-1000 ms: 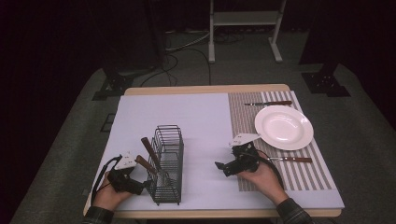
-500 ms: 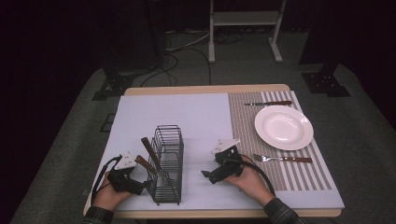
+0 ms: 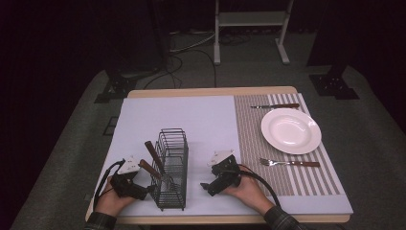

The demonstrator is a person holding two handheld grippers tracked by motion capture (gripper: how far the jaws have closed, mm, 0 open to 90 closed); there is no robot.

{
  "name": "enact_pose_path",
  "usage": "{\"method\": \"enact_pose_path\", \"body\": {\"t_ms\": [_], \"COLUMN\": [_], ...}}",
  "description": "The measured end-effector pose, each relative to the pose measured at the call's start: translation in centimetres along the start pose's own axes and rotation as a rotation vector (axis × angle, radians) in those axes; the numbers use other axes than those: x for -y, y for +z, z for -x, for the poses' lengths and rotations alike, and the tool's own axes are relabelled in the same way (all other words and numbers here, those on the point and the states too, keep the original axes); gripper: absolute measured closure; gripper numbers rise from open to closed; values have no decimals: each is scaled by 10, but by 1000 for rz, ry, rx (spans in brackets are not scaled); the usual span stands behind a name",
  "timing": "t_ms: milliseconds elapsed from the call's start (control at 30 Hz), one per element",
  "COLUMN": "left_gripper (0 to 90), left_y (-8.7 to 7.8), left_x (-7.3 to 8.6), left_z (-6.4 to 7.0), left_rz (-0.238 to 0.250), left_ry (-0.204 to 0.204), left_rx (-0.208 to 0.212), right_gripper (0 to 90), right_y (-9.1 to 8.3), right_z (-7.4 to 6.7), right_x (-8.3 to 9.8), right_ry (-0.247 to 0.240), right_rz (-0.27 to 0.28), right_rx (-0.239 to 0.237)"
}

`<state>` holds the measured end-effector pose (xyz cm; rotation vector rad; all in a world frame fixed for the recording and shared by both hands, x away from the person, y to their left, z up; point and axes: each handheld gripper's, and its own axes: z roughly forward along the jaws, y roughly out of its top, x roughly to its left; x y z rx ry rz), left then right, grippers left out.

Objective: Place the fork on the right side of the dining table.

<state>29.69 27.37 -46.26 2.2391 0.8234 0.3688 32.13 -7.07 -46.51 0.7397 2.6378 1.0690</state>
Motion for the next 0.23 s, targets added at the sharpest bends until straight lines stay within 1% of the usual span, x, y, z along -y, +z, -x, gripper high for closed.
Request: {"method": "enact_pose_path", "body": {"t_ms": [33,233], "left_gripper": [0,0], "left_y": [0,0], "left_x": [0,0], "left_z": [0,0], "left_rz": [0,0], "left_ry": [0,0], "left_rx": [0,0], "right_gripper": [0,0], "right_y": [0,0], "right_z": [0,0], "right_x": [1,1], "right_ry": [-3,0], "right_rz": [8,8], "right_rx": [0,0]}}
